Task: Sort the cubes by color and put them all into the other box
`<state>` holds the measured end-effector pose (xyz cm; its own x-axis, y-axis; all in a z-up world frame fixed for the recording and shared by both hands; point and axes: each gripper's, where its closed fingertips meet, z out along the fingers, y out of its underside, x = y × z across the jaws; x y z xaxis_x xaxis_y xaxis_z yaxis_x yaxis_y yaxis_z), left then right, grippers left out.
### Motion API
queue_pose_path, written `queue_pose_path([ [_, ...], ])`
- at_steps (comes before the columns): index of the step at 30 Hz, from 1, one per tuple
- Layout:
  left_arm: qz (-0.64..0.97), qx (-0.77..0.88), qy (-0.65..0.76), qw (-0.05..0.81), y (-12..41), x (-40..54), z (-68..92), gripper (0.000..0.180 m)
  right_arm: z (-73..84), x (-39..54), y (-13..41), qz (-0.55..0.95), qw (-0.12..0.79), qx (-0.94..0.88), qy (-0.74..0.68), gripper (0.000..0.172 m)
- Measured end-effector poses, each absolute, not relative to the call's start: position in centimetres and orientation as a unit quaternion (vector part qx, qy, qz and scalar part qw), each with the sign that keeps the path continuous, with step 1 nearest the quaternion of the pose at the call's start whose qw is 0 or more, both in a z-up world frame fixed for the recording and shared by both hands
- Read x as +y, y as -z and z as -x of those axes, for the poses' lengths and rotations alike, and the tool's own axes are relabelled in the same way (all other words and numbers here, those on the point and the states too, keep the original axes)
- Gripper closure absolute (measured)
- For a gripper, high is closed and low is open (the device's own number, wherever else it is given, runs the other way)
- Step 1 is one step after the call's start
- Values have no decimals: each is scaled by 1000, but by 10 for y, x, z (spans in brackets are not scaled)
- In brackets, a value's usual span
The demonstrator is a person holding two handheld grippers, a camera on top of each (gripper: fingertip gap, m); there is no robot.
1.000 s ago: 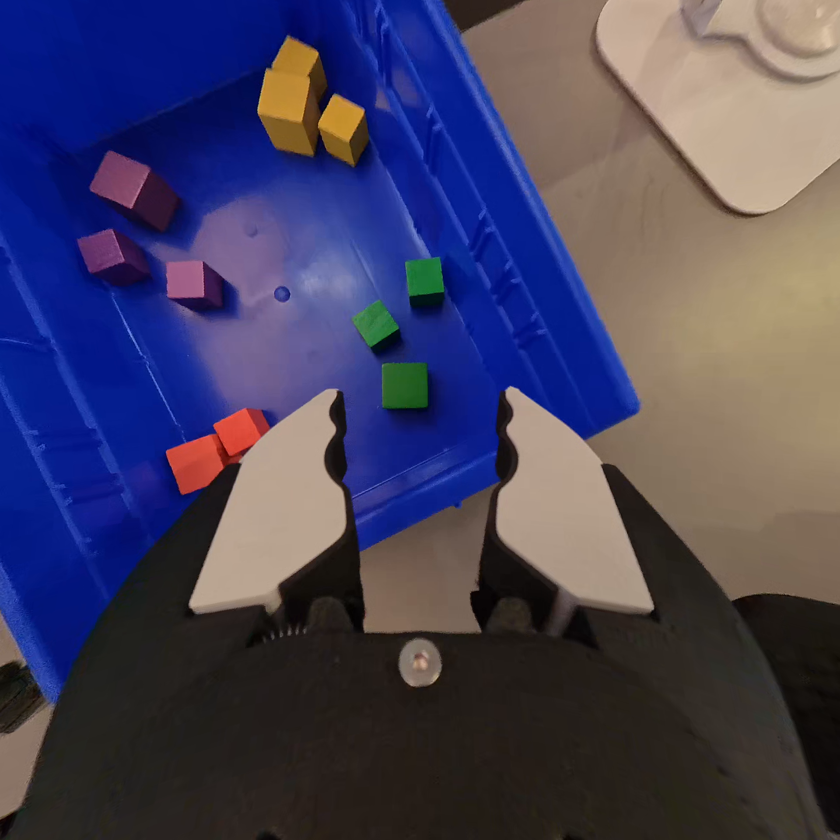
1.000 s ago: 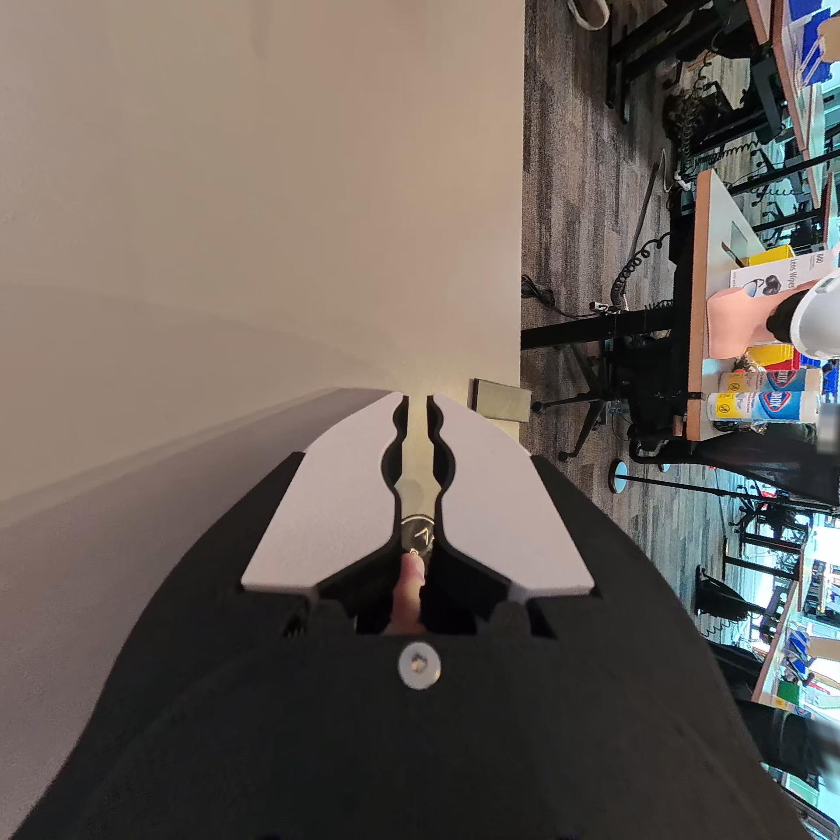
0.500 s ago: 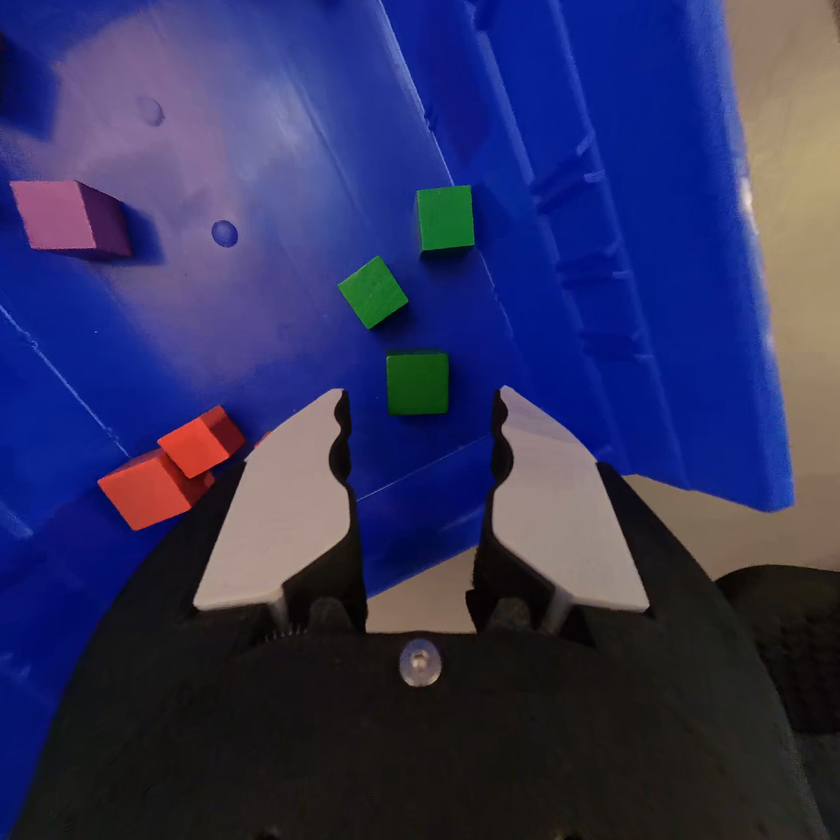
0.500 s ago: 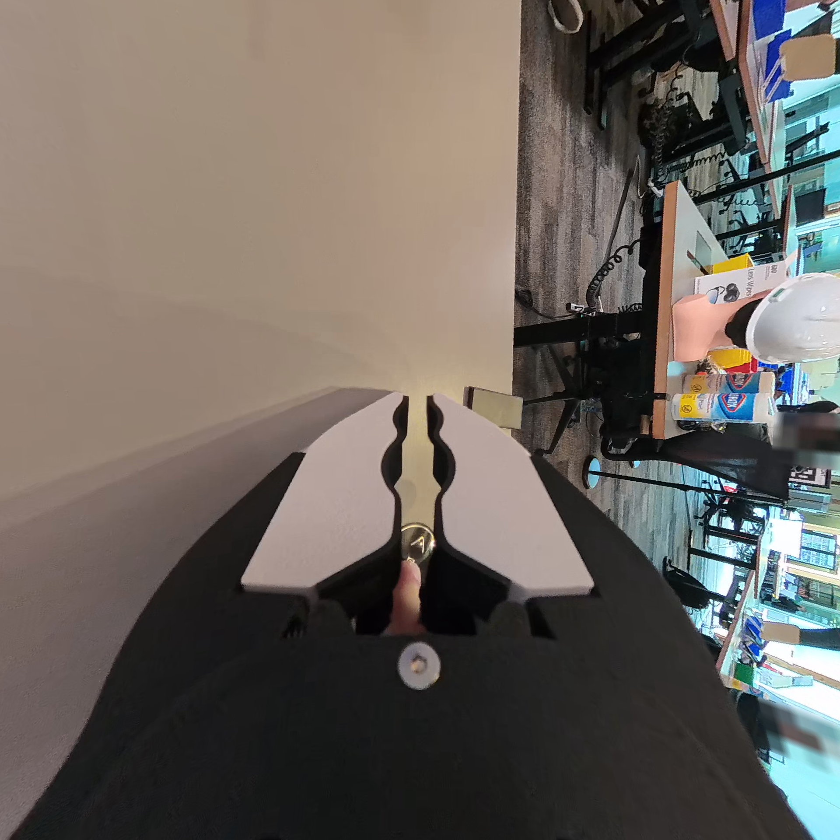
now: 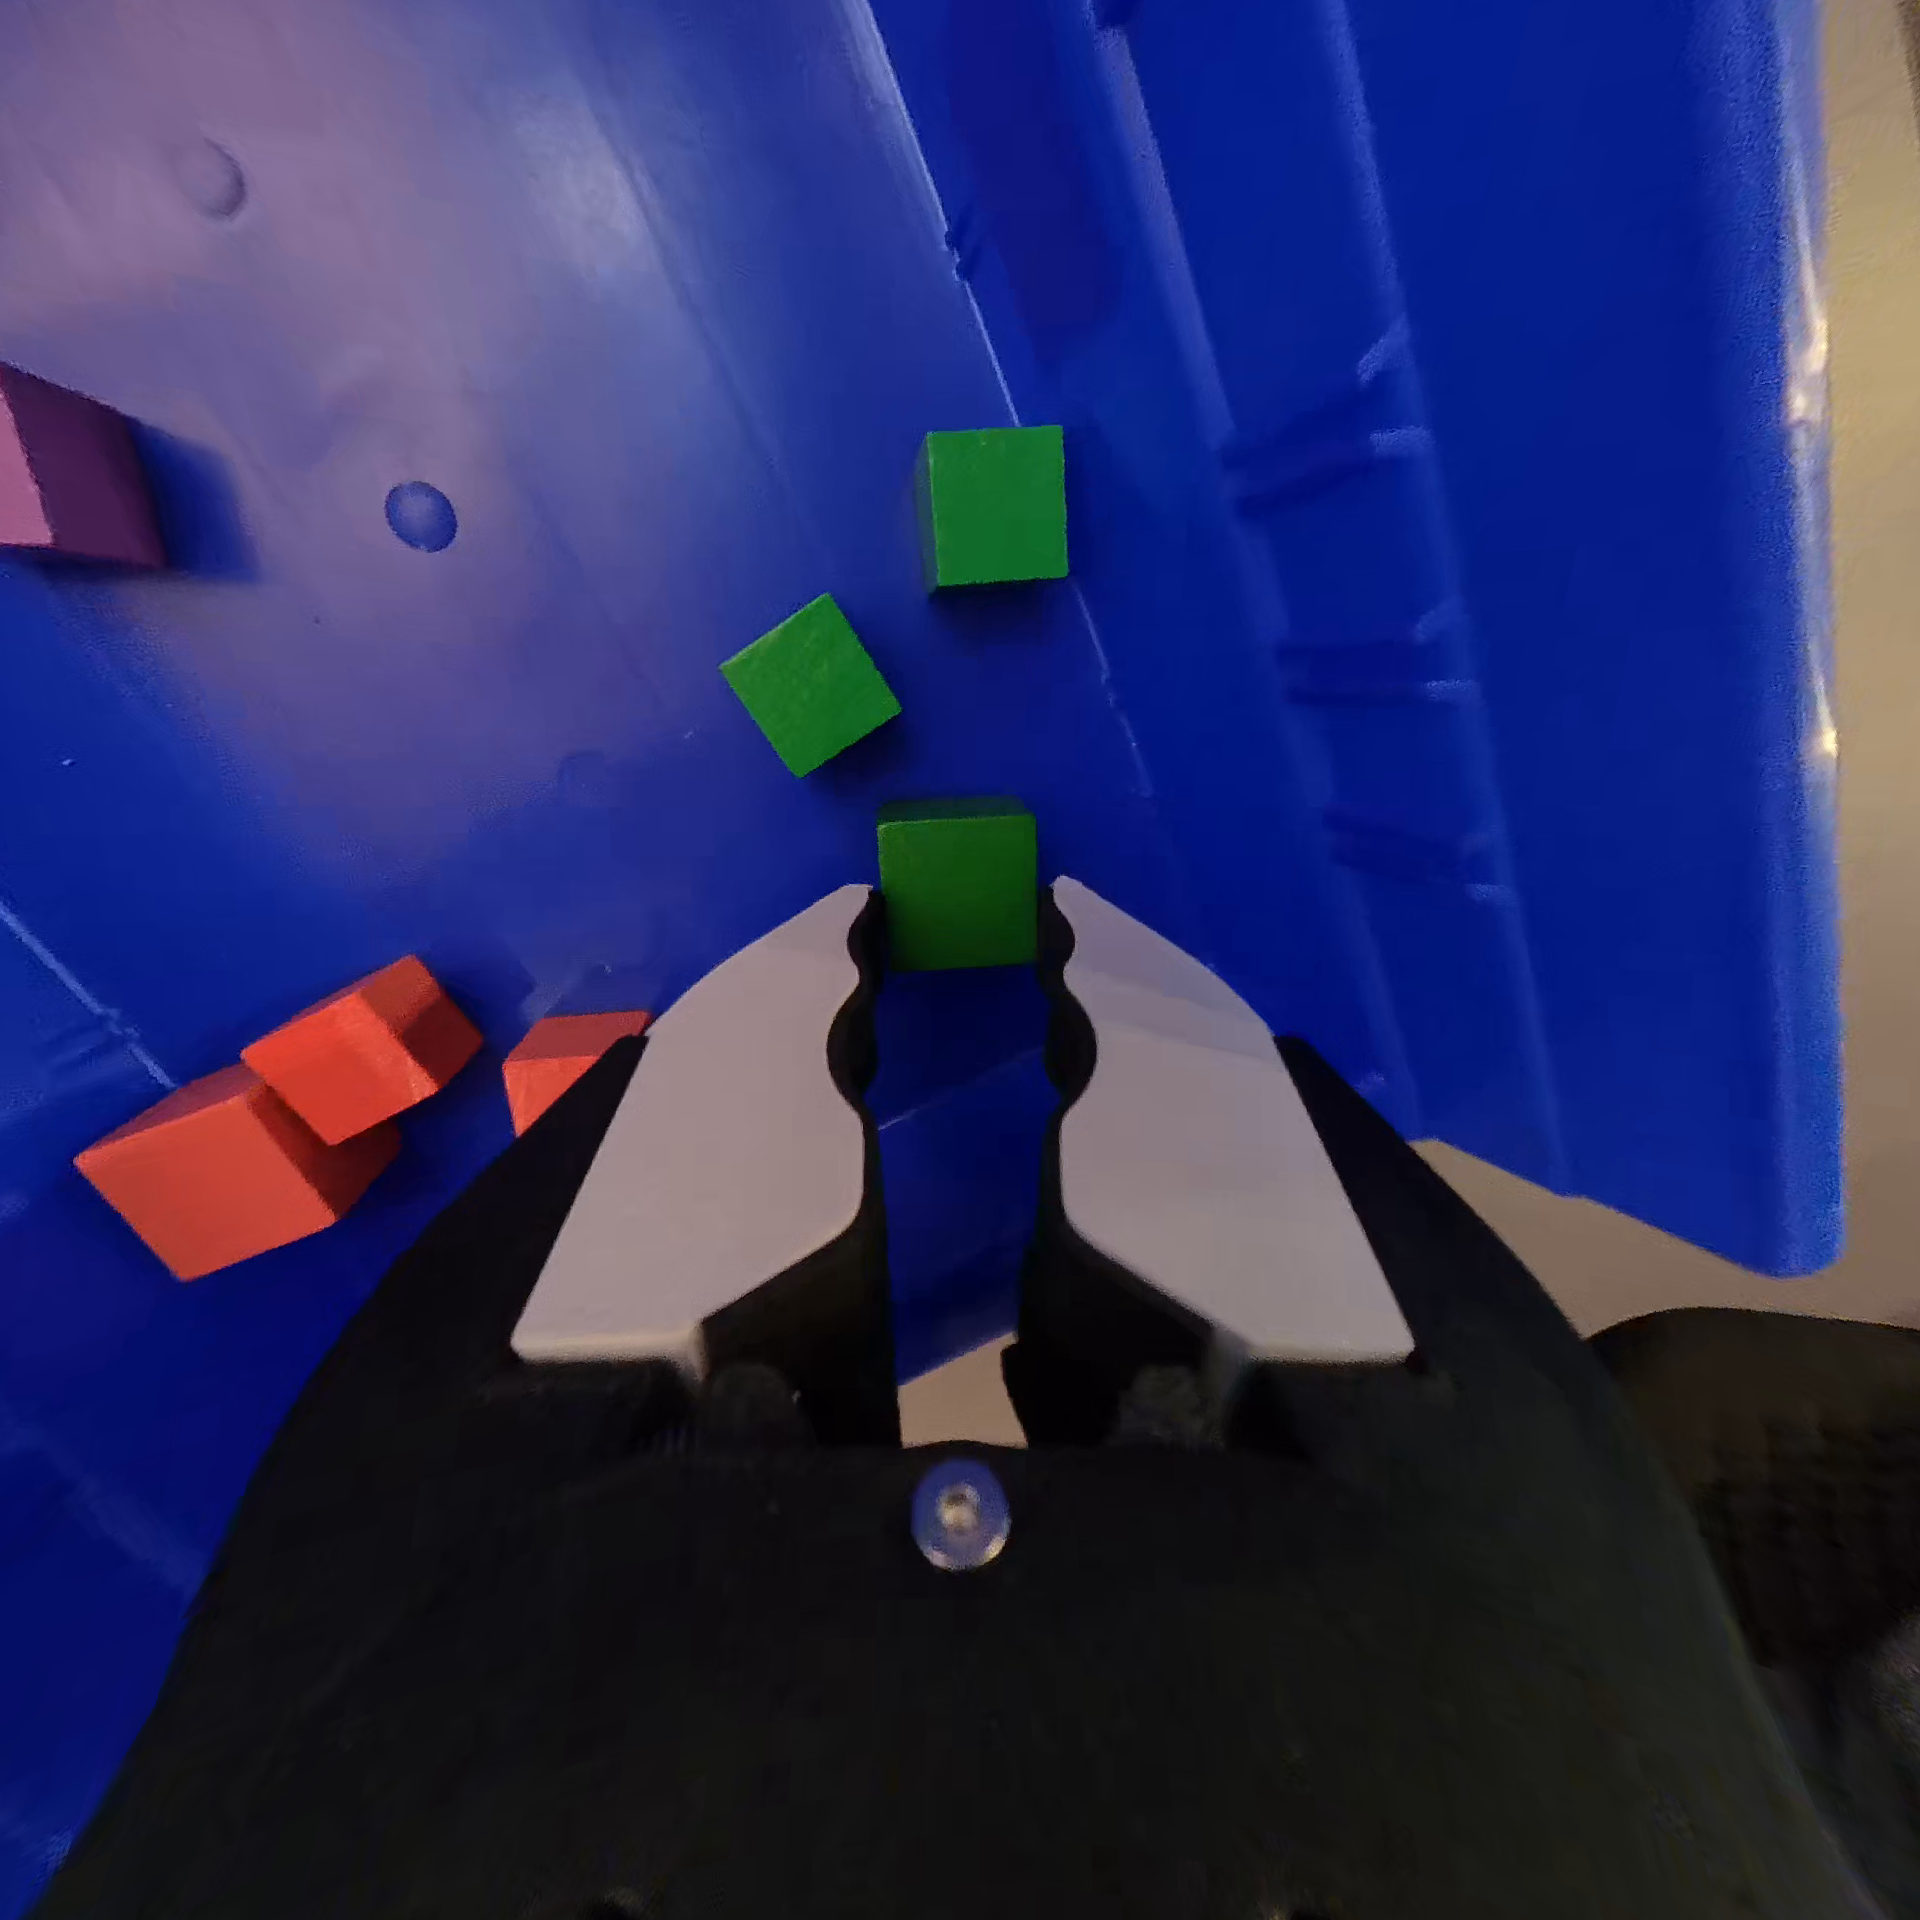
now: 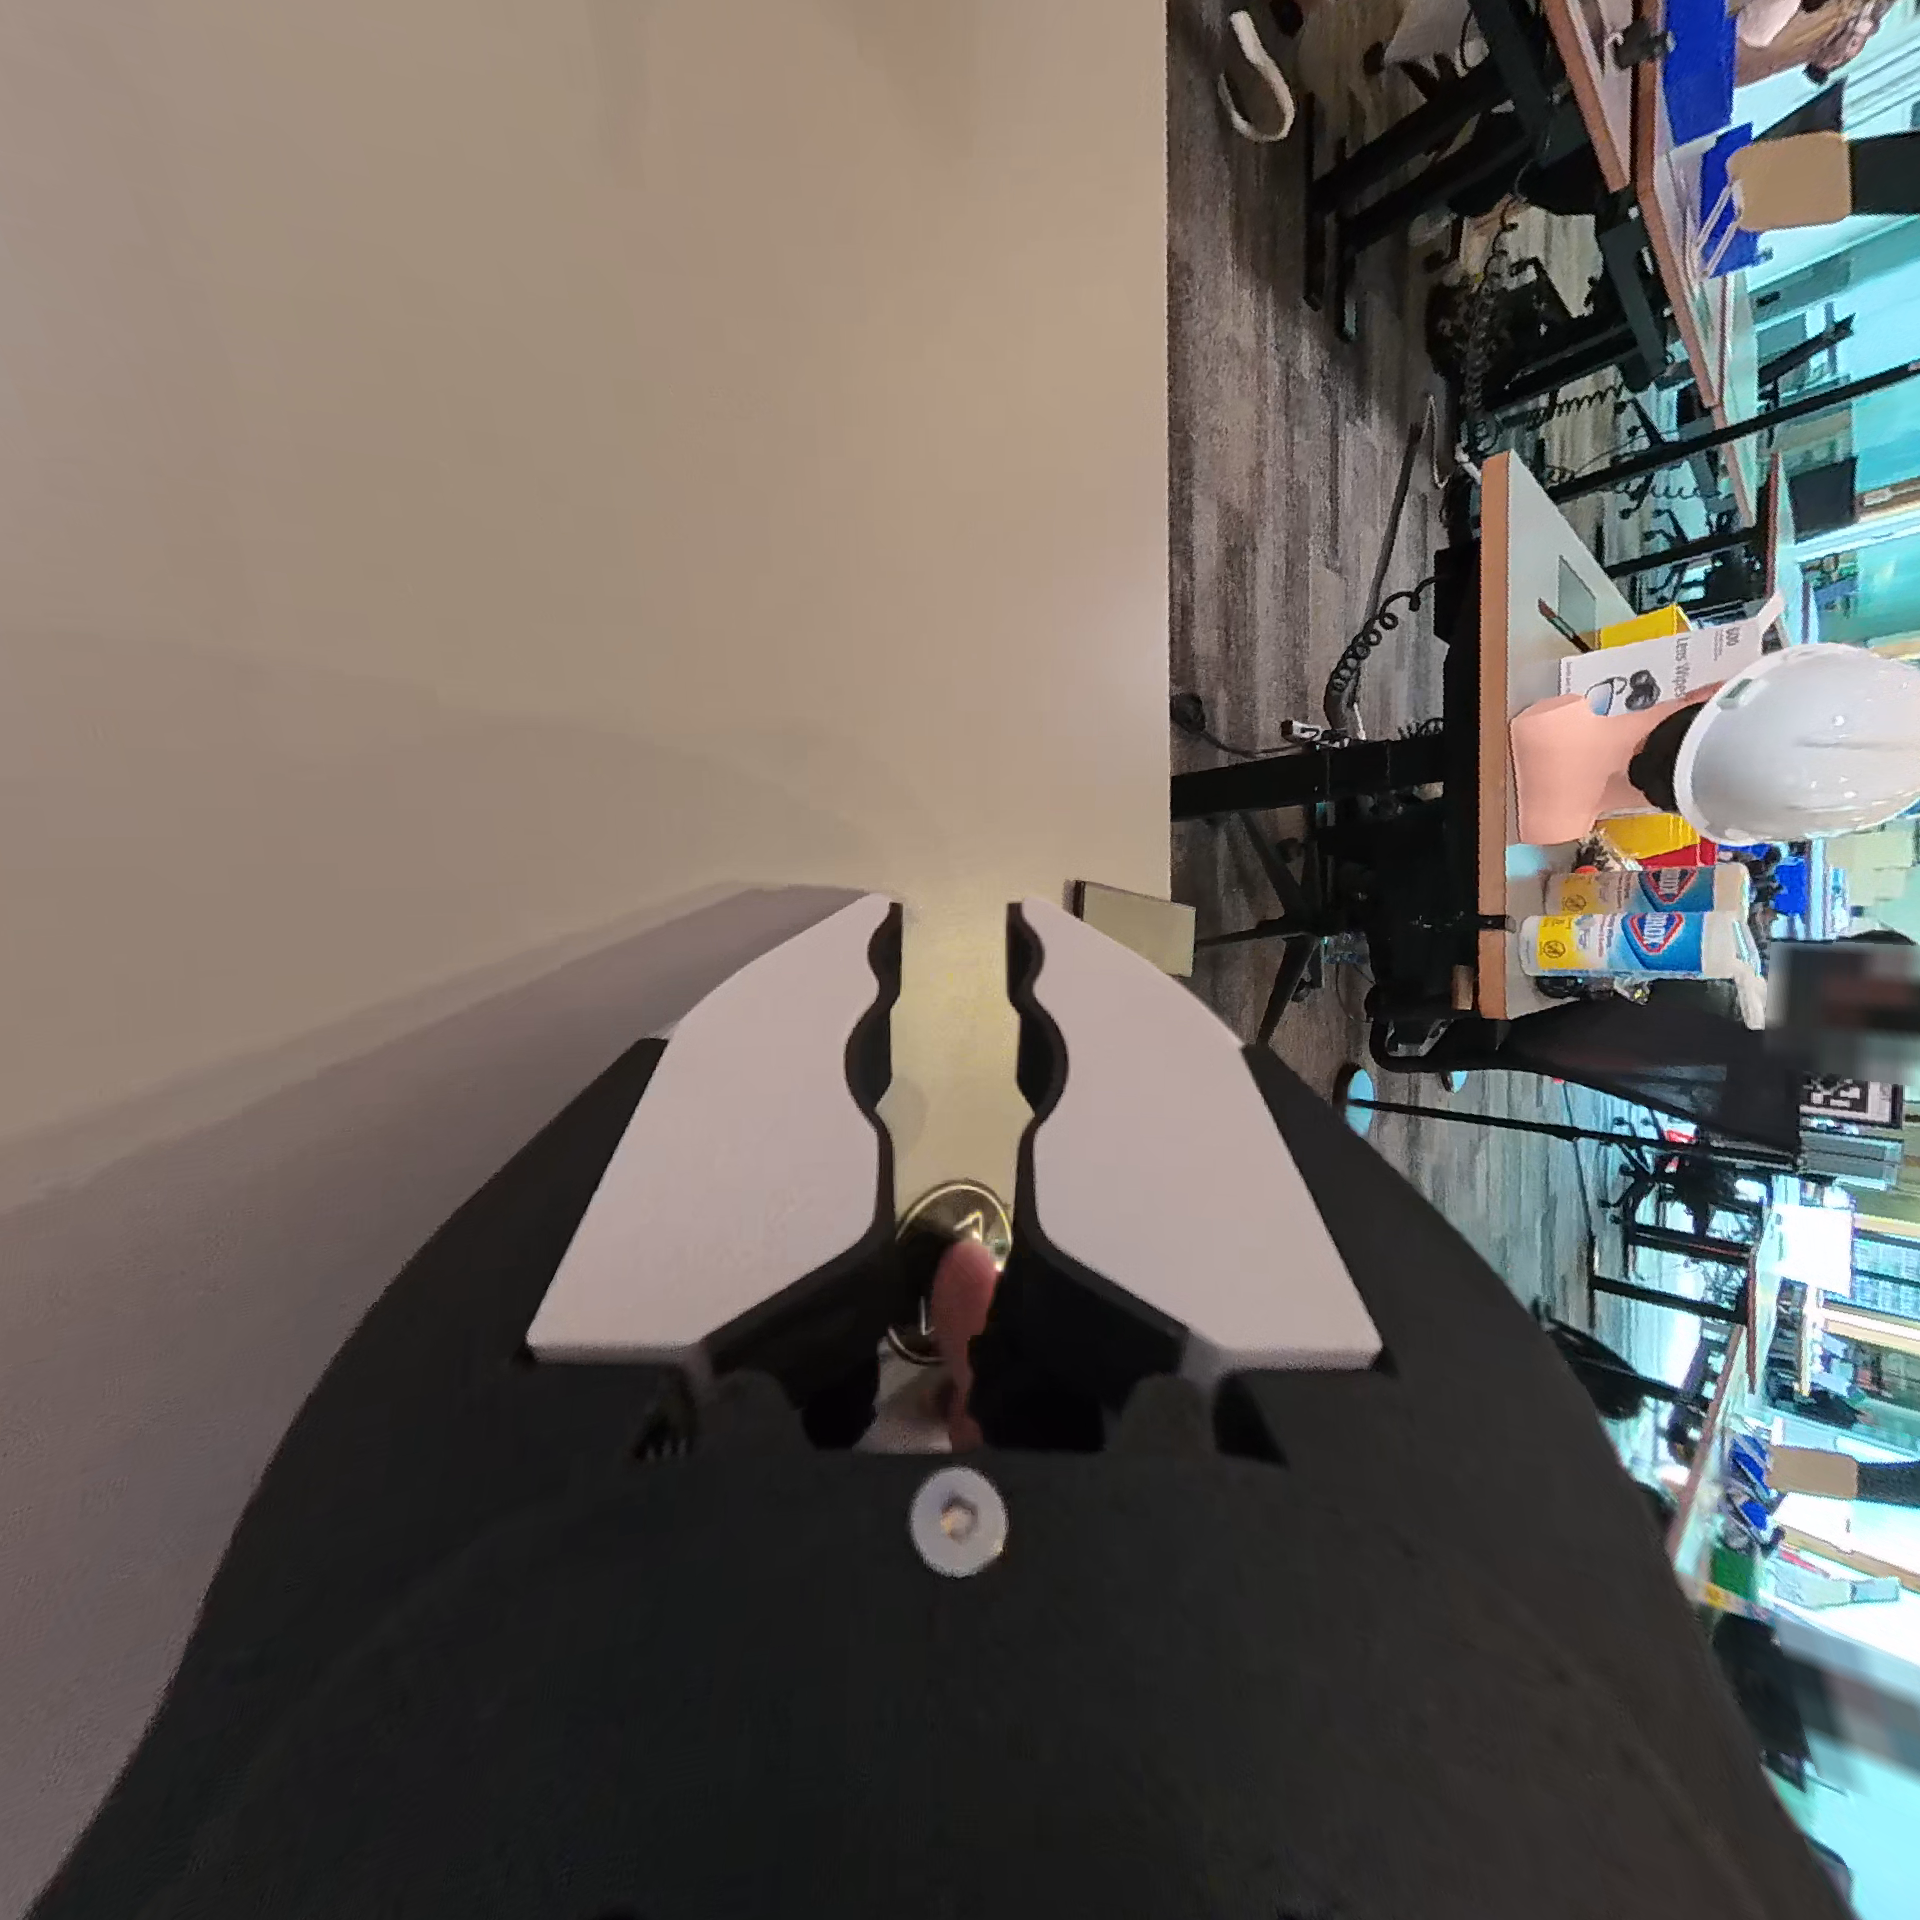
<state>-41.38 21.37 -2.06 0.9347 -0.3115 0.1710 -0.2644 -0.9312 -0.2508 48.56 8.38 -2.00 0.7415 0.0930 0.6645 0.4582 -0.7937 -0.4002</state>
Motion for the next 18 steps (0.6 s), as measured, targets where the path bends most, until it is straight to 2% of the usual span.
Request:
queue_pose_path([
  [4, 972, 138, 100, 161, 1, 215, 420, 152, -483, 94, -4, 863, 319, -157, 358, 145],
  [8, 956, 121, 139, 230, -36, 209, 415, 153, -441, 126, -59, 833, 396, -179, 343, 141],
  [10, 936, 124, 172, 281, -63, 203, 403, 153, -390, 147, -84, 830, 437, -203, 282, 135],
  [12, 915, 142, 188, 327, -88, 194, 385, 153, -318, 165, -101, 831, 475, -232, 172, 113],
  [16, 856, 193, 268, 398, -127, 172, 313, 153, -139, 168, -130, 774, 536, -331, -69, 113],
  [18, 828, 219, 313, 410, -136, 159, 271, 153, -60, 155, -139, 743, 530, -359, -198, 109],
])
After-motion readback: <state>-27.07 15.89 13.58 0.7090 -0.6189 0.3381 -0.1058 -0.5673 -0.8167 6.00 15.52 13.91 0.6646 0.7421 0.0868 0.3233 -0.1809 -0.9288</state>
